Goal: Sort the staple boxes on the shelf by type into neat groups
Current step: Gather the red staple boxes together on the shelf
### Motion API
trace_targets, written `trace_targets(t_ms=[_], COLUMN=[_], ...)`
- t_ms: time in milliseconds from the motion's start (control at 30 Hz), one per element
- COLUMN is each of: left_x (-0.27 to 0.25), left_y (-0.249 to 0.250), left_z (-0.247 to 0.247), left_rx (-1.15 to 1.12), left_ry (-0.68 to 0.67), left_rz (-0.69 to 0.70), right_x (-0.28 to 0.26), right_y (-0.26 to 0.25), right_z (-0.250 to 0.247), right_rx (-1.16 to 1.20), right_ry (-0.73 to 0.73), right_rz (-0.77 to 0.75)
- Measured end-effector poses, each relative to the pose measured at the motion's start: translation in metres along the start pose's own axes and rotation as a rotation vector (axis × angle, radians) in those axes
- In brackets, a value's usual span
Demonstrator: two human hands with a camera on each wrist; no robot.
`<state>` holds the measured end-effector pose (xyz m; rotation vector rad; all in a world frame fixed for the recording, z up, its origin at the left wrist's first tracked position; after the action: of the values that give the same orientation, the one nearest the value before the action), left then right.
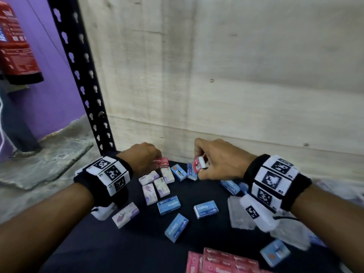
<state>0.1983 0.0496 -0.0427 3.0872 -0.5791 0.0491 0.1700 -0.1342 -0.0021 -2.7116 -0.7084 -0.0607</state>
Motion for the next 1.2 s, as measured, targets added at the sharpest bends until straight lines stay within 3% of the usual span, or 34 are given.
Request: trace_targets(t_ms=[167,333,533,667,800,933,1200], left_x=[-0.046,-0.092,-0.118,-0.122,-0.125,-0.129,-0.128], left_y=[0.071,0.136,0.177,0.183,0.176,0.176,0.179], left_z=[-0.024,-0.026,-0.005,0.008,0.011,0.019,0.026], left_rx=[-0.098,-0.191,-0.179,-0.184,-0.256,-0.075,-0.075], left_ry=[-0.036,-0.127,-0.212,-0.21,-0.118,-0.092,-0.068], left_rz=[0.204,0.375,0.467,0.421,0.251,0.108,0.059], right_x=[-0.076,-0.144,-0.186,-0.196,-0.202,-0.207,-0.205], right_y=[-0.003,-0.001,0.004,0.005,0.008,0.013,0.01], right_z=[-0.01,0.003,0.029,0.036,0.034,0.03,0.036], right_rx=[0.093,-0.016,-0.151,-0.182,-0.164,-0.109,-0.126], right_ry=[-0.115,-0.244,-0.238,-0.186,-0.182,-0.253,-0.228], right_rz=[0.076,0.137,0.195,0.23,0.236,0.201,0.103])
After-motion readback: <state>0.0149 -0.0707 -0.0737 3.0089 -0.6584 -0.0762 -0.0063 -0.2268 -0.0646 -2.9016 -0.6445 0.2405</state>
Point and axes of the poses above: each hand's wrist, its own x-axis towards the middle knuckle, its own z-axis out of the palm, y = z × x, the point moved 6 cm from there along x, towards the middle knuckle, and after that the axes turned 11 degrees about y, right-handed, at the moved point
